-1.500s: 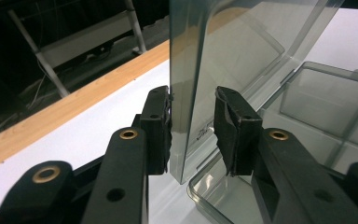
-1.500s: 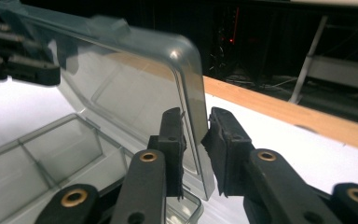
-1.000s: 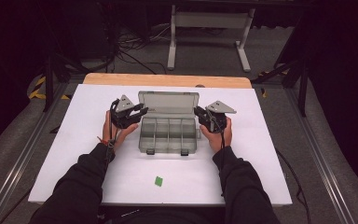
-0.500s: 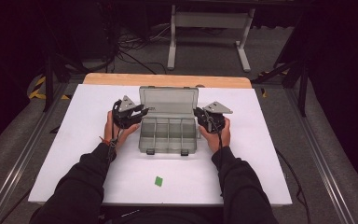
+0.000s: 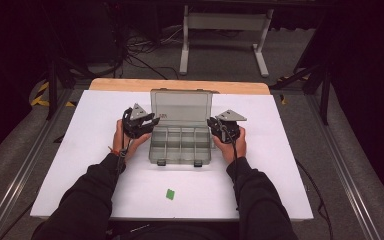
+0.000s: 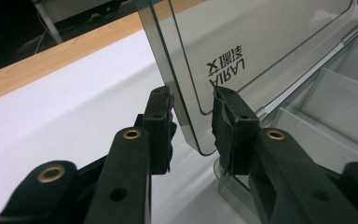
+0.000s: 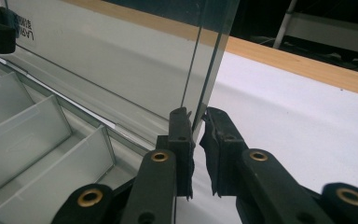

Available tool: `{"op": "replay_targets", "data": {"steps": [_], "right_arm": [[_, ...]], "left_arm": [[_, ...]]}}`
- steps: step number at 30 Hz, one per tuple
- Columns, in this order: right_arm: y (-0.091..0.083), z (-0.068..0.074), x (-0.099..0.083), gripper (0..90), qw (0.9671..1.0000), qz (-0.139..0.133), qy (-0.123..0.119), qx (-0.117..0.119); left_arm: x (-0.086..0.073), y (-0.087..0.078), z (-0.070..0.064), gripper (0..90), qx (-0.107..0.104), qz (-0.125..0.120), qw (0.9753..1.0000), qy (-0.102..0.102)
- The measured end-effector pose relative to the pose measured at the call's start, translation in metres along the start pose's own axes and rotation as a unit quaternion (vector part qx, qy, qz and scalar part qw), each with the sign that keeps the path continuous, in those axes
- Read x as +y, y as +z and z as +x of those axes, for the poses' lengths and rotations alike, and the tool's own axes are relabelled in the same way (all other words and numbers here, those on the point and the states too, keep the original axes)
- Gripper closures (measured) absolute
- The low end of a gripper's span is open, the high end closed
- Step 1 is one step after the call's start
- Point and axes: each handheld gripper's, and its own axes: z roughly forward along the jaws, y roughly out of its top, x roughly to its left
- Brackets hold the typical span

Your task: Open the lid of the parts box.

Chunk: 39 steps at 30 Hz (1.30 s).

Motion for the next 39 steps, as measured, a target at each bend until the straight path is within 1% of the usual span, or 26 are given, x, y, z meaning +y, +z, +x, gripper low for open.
{"op": "replay_targets", "data": {"steps": [4,13,21,22,29,30,36,39], "right_arm": [[0.0008,0.0,-0.0005,80.5,1.0,0.0,0.002,0.001],[0.0016,-0.0003,-0.0014,79.3,1.0,0.002,0.004,0.001],[0.002,-0.0009,-0.002,79.7,1.0,0.003,0.007,0.003],[0.002,-0.0009,-0.0021,79.7,1.0,0.003,0.006,0.003],[0.0016,-0.0016,-0.0021,78.2,1.0,0.002,0.009,0.003],[0.0014,-0.0016,-0.0022,78.3,1.0,0.002,0.009,0.003],[0.0008,-0.0017,-0.002,78.0,1.0,0.002,0.008,0.003],[0.0001,-0.0017,-0.0017,77.6,1.0,0.004,0.006,0.001]], "left_arm": [[-0.0007,0.0011,-0.0003,67.5,-0.001,0.004,1.0,-0.001],[-0.0019,0.0024,0.0006,67.2,0.006,0.008,1.0,-0.002],[-0.0031,0.0025,0.0014,67.1,0.006,0.008,0.9999,-0.011],[-0.003,0.0024,0.002,67.3,0.008,0.008,0.9999,-0.008],[-0.0027,0.002,0.0022,67.3,0.008,0.009,0.9999,-0.007],[-0.0029,0.0018,0.002,67.4,0.006,0.01,0.9999,-0.01],[-0.0027,0.0013,0.0018,67.2,0.009,0.011,0.9998,-0.01],[-0.0022,0.0005,0.0022,66.5,0.01,0.012,0.9998,-0.007]]}}
